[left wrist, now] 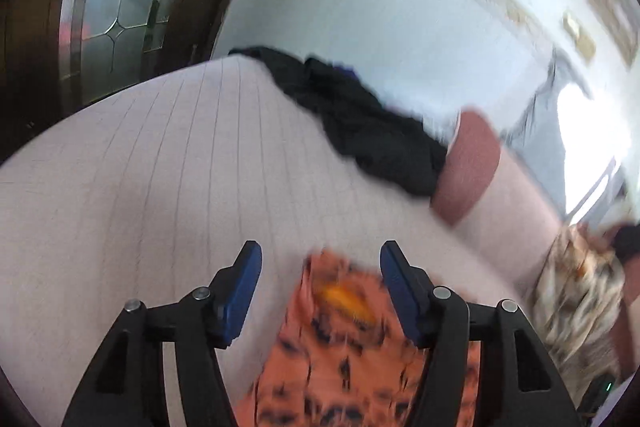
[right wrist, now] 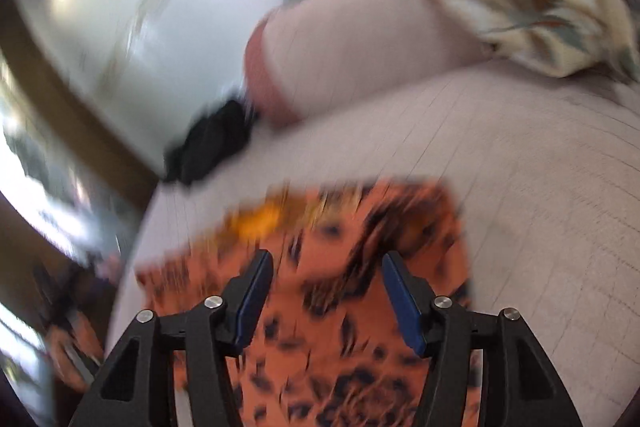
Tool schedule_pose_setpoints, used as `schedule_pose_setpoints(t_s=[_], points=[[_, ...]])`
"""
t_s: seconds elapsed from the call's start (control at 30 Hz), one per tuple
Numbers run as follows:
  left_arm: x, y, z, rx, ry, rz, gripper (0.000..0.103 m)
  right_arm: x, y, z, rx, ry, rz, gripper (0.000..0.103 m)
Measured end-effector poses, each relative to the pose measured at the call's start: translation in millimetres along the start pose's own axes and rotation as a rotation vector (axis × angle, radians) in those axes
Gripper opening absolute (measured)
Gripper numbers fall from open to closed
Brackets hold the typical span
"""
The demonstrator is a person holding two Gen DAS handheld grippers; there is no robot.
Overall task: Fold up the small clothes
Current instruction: 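Lift the hem with both grippers and fold it over onto the collar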
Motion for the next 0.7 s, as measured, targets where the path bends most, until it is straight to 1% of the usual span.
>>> schedule_pose_setpoints(t_s=[0.03,0.07,0.1,0.13,0.17,0.2,0.23,0.27,0.33,0.37,0.43,0.5,0.53,0.6,0.7], points=[[-2,11,22,0.061,-0.057,-0.028,0.063,13,-13,16,-0.056,-0.054,0.028,0.058],[-3,17,38,0.1,-0.088,-0.032,0.063,26,-24,30,-0.106,-0.103,0.056,0.056],[-3,26,56,0.145,-0.11,-0.029,0.063,42,-31,43,-0.155,-0.153,0.097,0.049],[-3,29,68,0.181,-0.117,-0.031,0.063,57,-33,49,-0.183,-0.19,0.135,0.044],[2,31,78,0.227,-0.122,-0.043,0.063,74,-33,49,-0.217,-0.211,0.192,0.045],[9,31,90,0.279,-0.144,-0.063,0.063,84,-34,40,-0.252,-0.188,0.224,0.045],[17,29,94,0.307,-0.165,-0.085,0.063,98,-36,21,-0.3,-0.146,0.261,0.045],[20,24,93,0.312,-0.173,-0.106,0.063,110,-32,2,-0.296,-0.131,0.291,0.044],[31,8,84,0.285,-0.177,-0.15,0.063,125,-20,-41,-0.207,-0.082,0.347,0.044],[34,-1,76,0.26,-0.172,-0.166,0.063,127,-16,-58,-0.151,-0.05,0.344,0.044],[31,-20,57,0.189,-0.149,-0.191,0.063,113,-22,-85,-0.04,0.056,0.29,0.045],[25,-32,44,0.134,-0.12,-0.189,0.063,95,-44,-87,-0.055,0.113,0.212,0.046],[20,-39,38,0.113,-0.112,-0.201,0.063,89,-60,-79,-0.088,0.115,0.164,0.046],[12,-49,32,0.092,-0.099,-0.217,0.063,93,-99,-48,-0.175,0.028,0.073,0.046],[7,-57,33,0.097,-0.105,-0.231,0.063,109,-161,17,-0.297,-0.142,-0.074,0.046]])
Point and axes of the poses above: each gripper's, at about its wrist camera, not at the fingertips, and x roughly the way its jaws point, y to its right, z to its underside, the point moved 10 cm from there along x, roughly the way its jaws point, and after that the axes turned 1 degree about y, right-handed, at the moved point
